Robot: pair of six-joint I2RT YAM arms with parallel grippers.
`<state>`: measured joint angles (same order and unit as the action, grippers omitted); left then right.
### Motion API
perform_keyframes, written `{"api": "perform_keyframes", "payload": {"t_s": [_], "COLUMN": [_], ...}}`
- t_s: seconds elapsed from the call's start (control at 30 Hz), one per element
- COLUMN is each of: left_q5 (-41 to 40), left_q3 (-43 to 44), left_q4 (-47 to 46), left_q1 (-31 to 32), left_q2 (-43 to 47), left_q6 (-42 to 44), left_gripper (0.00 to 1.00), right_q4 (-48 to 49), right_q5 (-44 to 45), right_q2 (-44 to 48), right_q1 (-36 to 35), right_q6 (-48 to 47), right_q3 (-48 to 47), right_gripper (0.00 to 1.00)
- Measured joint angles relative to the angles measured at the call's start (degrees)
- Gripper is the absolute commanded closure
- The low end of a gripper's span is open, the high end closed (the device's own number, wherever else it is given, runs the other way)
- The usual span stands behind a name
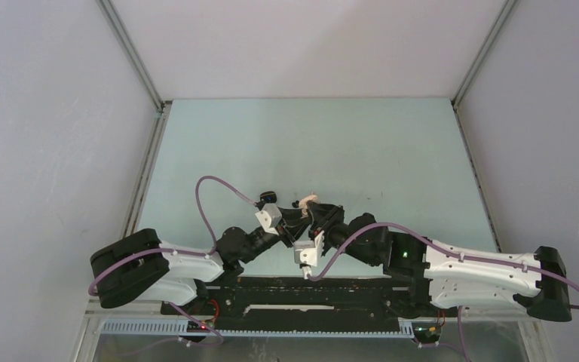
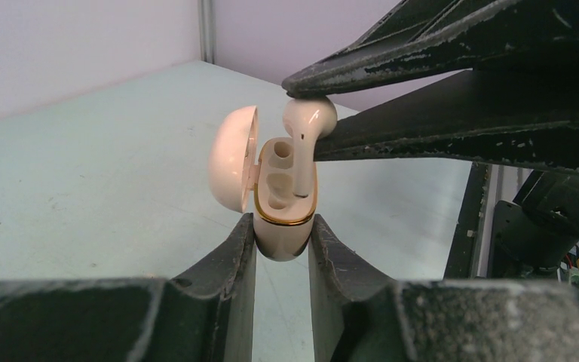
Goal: Insert the wireless bluetooth earbuds into the charging case
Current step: Place the earbud in the charging case.
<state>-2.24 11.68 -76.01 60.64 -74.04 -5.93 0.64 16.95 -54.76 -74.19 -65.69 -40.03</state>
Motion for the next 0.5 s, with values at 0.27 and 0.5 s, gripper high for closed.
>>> {"api": "perform_keyframes", "payload": {"t_s": [0.27, 0.5], "left_q5": [0.94, 0.94], "left_q3": [0.0, -0.11], "left_q4": [0.02, 0.09], "left_q1": [0.0, 0.0], "left_q2": [0.35, 0.61], "left_q6": [0.02, 0.02], "left_gripper": [1.0, 1.0], "right_q4": [0.46, 0.76], "right_q5": [0.09, 0.48], "right_q2": [-1.4, -1.62], "right_q1": [0.11, 0.5], "right_q6": [-0.83, -1.73], "right_q3": [0.02, 0.02], "right_gripper": [1.0, 1.0]}}
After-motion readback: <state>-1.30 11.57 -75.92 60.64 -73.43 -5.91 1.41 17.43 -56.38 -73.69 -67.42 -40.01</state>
